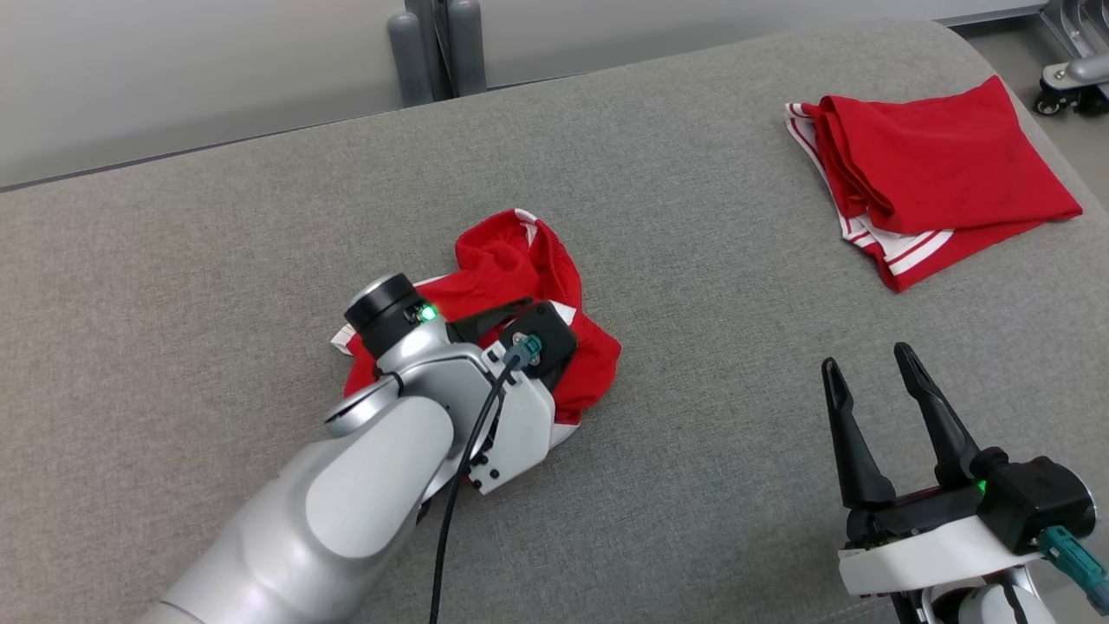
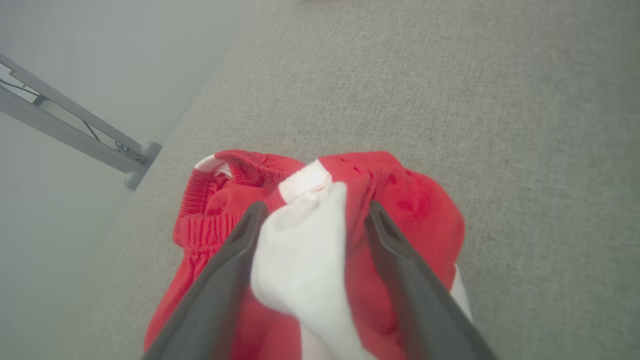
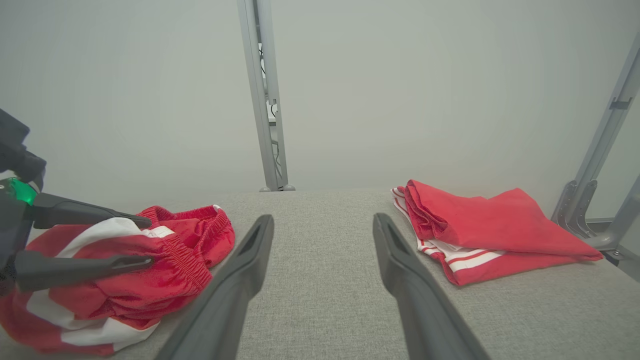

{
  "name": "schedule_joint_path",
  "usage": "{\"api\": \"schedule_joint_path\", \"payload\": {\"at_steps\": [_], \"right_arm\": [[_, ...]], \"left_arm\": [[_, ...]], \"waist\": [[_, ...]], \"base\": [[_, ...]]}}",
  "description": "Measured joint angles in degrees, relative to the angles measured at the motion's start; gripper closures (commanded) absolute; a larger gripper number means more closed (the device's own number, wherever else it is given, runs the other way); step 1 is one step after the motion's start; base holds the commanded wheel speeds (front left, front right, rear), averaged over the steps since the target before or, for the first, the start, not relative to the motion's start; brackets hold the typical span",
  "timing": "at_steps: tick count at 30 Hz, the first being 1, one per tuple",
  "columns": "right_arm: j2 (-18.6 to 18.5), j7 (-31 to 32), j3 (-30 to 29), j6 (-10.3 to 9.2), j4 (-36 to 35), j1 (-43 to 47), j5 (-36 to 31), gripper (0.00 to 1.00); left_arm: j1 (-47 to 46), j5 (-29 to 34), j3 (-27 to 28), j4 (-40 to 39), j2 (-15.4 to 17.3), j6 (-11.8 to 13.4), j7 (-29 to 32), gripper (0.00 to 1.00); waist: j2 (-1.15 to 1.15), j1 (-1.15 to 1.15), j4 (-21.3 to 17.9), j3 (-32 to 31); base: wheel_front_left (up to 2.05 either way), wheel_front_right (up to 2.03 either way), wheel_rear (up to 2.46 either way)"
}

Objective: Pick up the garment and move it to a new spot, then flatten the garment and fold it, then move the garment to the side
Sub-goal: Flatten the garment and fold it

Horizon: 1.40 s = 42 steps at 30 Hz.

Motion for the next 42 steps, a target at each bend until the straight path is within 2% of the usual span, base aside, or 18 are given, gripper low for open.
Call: {"api": "schedule_joint_path", "payload": {"at_steps": [1,2,3,4,5,8,12,18,20,22,25,29,32,39,40,41,42], "right_arm": [[0.0,0.0,0.1,0.00,0.0,-0.1,0.0,0.00],[0.0,0.0,0.1,0.00,0.1,-0.2,0.0,0.00],[0.0,0.0,0.2,0.00,0.1,-0.4,0.0,0.00],[0.0,0.0,0.2,0.00,0.1,-0.5,0.0,0.00],[0.0,0.0,0.2,0.00,0.1,-0.6,0.0,0.00],[0.0,0.0,0.4,0.00,0.3,-0.6,0.1,0.00],[0.0,0.0,0.3,0.00,0.4,-0.5,0.2,0.00],[0.0,0.0,0.3,0.00,0.7,0.1,0.2,0.00],[0.0,0.0,0.6,0.00,1.0,0.3,0.1,0.00],[0.0,0.0,0.8,0.00,1.2,0.3,0.0,0.00],[0.0,0.0,1.0,0.00,1.4,0.3,-0.1,0.00],[0.0,0.0,0.9,0.00,1.4,0.5,-0.2,0.00],[0.0,0.0,0.7,0.00,1.3,0.9,-0.3,0.00],[0.0,0.0,0.0,0.00,0.9,2.4,-0.3,0.00],[0.0,0.0,0.0,0.00,0.9,2.6,-0.3,0.00],[0.0,0.0,0.0,0.00,0.9,2.8,-0.3,0.00],[0.0,0.0,0.1,0.00,0.9,2.7,-0.3,0.00]], "left_arm": [[-0.5,0.0,-0.2,0.2,0.1,0.0,0.0,0.11],[-0.9,0.0,-0.1,0.3,0.1,0.1,-0.8,0.11],[-1.1,0.1,0.3,0.3,0.0,0.9,-1.7,0.49],[-1.3,0.1,0.5,0.3,-0.3,1.5,-2.6,0.82],[-1.3,-0.1,0.9,0.4,-0.6,2.2,-3.5,1.00],[-1.0,-2.6,3.5,0.7,-2.2,4.5,-7.9,1.00],[-1.0,-4.9,6.3,0.0,-3.4,6.3,-12.4,1.00],[-2.4,-13.1,10.6,-4.4,-5.4,7.9,-21.5,1.00],[-3.0,-17.8,10.9,-7.3,-5.4,9.1,-23.1,1.00],[-4.1,-22.4,10.0,-10.9,-5.5,11.6,-24.2,1.00],[-5.8,-28.4,9.8,-15.7,-5.6,17.1,-25.6,1.00],[-5.9,-29.6,9.1,-15.1,-5.6,24.0,-25.8,1.00],[-2.3,-29.9,10.2,-13.5,-4.8,26.7,-25.8,1.00],[11.9,-31.9,16.8,-15.1,1.1,32.7,-26.1,1.00],[13.9,-31.9,18.0,-15.6,1.4,33.3,-26.1,0.91],[15.6,-31.9,19.3,-16.3,1.5,33.8,-26.2,0.60],[17.0,-31.3,20.5,-17.0,1.6,34.0,-26.2,0.00]], "waist": [[0.00,0.00,0.0,0.0],[0.00,0.00,-0.1,0.0],[0.00,0.00,-0.1,0.0],[0.00,0.00,-0.2,0.0],[0.00,0.00,-0.2,-0.1],[0.00,0.00,-0.5,-0.5],[0.00,0.00,-0.6,-0.8],[0.00,0.00,0.1,-1.8],[0.00,0.00,0.4,-2.3],[0.00,0.00,0.7,-2.7],[0.00,0.00,1.1,-3.3],[0.00,0.00,1.9,-3.8],[0.00,0.00,2.6,-4.1],[0.00,0.00,4.3,-4.4],[0.00,0.00,4.5,-4.4],[0.00,0.00,4.7,-4.5],[0.00,0.00,5.0,-4.5]], "base": [[0.00,0.00,0.00],[0.00,0.00,0.00],[0.00,0.00,0.00],[0.00,0.00,0.00],[0.00,0.00,0.00],[0.00,0.00,0.00],[0.00,0.00,0.00],[0.00,0.00,0.00],[0.00,0.00,0.00],[0.00,0.00,0.00],[0.00,0.00,0.00],[0.00,0.00,0.00],[0.00,0.00,0.00],[0.00,0.00,0.00],[0.00,0.00,0.00],[0.00,0.00,0.00],[0.00,0.00,0.00]]}}
